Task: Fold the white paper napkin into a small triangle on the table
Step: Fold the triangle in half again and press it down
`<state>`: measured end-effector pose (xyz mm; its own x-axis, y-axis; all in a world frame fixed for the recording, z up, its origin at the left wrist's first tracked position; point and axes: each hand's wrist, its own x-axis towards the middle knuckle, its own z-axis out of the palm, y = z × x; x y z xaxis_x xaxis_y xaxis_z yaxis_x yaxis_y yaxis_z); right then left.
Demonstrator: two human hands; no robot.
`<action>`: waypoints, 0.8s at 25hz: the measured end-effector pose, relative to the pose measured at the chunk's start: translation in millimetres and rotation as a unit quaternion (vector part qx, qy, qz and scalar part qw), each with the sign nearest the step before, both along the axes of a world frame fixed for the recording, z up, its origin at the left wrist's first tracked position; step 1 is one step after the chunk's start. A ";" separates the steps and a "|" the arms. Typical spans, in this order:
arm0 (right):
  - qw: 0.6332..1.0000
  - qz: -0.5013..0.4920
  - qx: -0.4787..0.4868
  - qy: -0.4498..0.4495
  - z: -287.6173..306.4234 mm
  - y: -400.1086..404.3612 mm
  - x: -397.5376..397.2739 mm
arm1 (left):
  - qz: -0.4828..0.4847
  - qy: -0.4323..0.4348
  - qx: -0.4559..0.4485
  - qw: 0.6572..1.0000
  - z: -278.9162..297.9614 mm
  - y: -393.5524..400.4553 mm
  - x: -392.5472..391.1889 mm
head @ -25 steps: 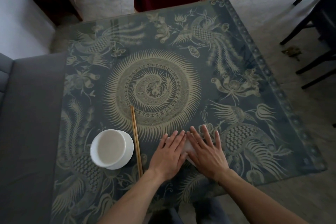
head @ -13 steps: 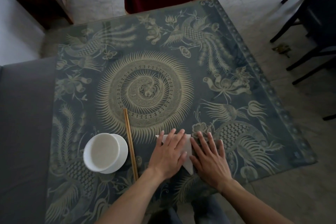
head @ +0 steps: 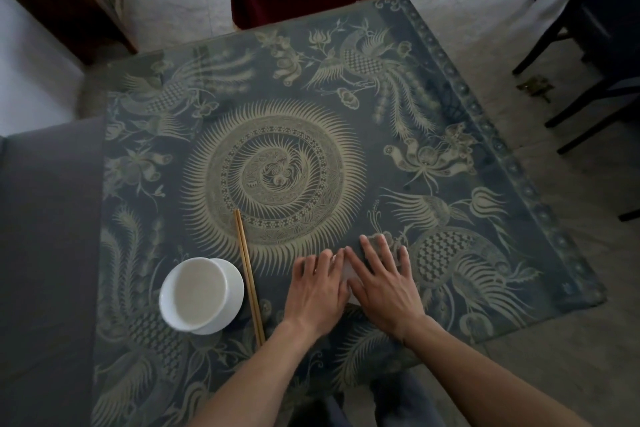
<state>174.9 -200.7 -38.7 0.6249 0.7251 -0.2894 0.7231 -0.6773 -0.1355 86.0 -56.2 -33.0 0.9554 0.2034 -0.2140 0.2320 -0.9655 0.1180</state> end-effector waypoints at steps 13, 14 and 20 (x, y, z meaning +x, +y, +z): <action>0.996 0.071 -0.013 -0.047 4.1 -62.9 -22.1 | 0.018 0.017 -0.005 1.000 -4.7 1.6 -1.6; 0.995 0.084 -0.015 -0.052 4.7 -69.8 -24.1 | 0.018 0.017 -0.004 1.000 -4.8 1.4 -1.7; 0.990 0.106 0.049 -0.081 9.3 -103.1 -25.9 | 0.020 0.014 -0.015 1.000 -4.4 3.6 -1.5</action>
<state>149.0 -303.8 -29.3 0.4886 0.8642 -0.1200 0.8649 -0.4979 -0.0638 84.5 -52.6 -37.4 0.9402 0.2343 -0.2474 0.2737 -0.9518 0.1387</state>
